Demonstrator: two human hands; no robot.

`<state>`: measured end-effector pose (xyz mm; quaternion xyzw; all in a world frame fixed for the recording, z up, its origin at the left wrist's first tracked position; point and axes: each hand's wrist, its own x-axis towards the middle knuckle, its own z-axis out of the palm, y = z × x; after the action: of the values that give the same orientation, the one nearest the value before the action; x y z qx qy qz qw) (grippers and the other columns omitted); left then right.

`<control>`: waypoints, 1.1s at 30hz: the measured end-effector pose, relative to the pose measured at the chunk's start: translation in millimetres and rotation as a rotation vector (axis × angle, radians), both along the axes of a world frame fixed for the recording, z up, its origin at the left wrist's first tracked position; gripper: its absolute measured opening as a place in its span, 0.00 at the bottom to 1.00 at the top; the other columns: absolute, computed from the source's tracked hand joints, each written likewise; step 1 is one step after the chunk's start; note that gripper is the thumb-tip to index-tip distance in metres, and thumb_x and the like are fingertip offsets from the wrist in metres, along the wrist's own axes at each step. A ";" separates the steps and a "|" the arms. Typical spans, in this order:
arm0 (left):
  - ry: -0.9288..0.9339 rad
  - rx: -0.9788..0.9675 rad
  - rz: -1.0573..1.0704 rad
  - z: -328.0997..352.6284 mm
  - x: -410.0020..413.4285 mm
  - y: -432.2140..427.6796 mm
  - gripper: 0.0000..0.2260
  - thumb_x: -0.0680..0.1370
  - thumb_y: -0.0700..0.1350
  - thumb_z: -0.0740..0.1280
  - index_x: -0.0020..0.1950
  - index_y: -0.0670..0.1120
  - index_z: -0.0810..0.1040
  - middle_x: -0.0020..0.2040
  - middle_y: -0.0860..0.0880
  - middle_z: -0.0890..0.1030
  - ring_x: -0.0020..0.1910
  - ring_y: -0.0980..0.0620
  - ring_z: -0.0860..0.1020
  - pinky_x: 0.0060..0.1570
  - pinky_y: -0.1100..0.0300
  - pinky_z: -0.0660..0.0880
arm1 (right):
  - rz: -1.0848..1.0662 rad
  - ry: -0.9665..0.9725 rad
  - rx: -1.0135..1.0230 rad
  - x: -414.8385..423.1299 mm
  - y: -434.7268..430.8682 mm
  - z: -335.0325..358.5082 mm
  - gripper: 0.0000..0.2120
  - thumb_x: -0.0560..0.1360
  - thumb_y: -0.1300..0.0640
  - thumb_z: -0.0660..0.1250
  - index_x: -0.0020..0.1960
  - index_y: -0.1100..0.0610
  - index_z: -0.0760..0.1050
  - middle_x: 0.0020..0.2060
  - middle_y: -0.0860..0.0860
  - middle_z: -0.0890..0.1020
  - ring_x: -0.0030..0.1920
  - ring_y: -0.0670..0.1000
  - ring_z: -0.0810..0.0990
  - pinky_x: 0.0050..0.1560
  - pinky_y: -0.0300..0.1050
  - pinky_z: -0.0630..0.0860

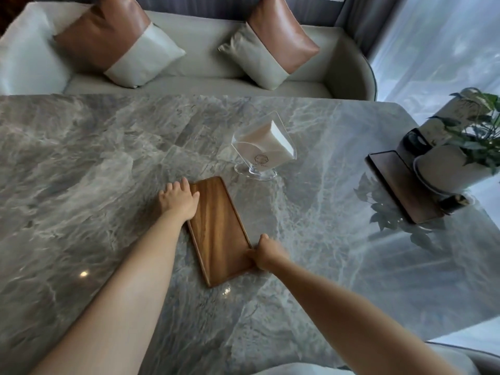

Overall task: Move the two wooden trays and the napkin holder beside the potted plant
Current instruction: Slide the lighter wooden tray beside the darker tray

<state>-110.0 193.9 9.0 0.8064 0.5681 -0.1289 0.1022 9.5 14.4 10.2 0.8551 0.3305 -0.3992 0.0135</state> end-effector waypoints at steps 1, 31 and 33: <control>0.008 0.000 0.000 -0.5 2.0 3.6 0.27 0.81 0.54 0.50 0.77 0.41 0.53 0.74 0.39 0.63 0.72 0.41 0.62 0.70 0.48 0.61 | -0.035 0.022 0.003 -1.1 -0.5 -1.7 0.21 0.77 0.48 0.60 0.62 0.61 0.64 0.57 0.59 0.78 0.56 0.59 0.79 0.54 0.52 0.77; -0.162 -0.217 0.245 -20.1 25.3 -14.9 0.22 0.82 0.51 0.51 0.68 0.37 0.65 0.68 0.34 0.71 0.66 0.35 0.70 0.64 0.47 0.68 | -0.208 0.044 0.156 69.5 -42.4 -10.7 0.14 0.78 0.49 0.57 0.40 0.57 0.66 0.35 0.52 0.74 0.39 0.53 0.74 0.40 0.45 0.71; -0.154 -0.208 0.221 -20.2 34.7 -22.7 0.22 0.82 0.51 0.50 0.68 0.36 0.65 0.68 0.34 0.71 0.66 0.35 0.70 0.64 0.47 0.68 | -0.196 0.004 0.177 83.5 -50.5 -10.2 0.13 0.78 0.49 0.57 0.41 0.57 0.66 0.37 0.52 0.73 0.40 0.53 0.73 0.39 0.43 0.67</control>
<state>-75.2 171.2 -11.2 0.7317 0.6272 -0.1129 0.2416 93.0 -36.1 0.0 0.8804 0.2793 -0.3696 -0.1016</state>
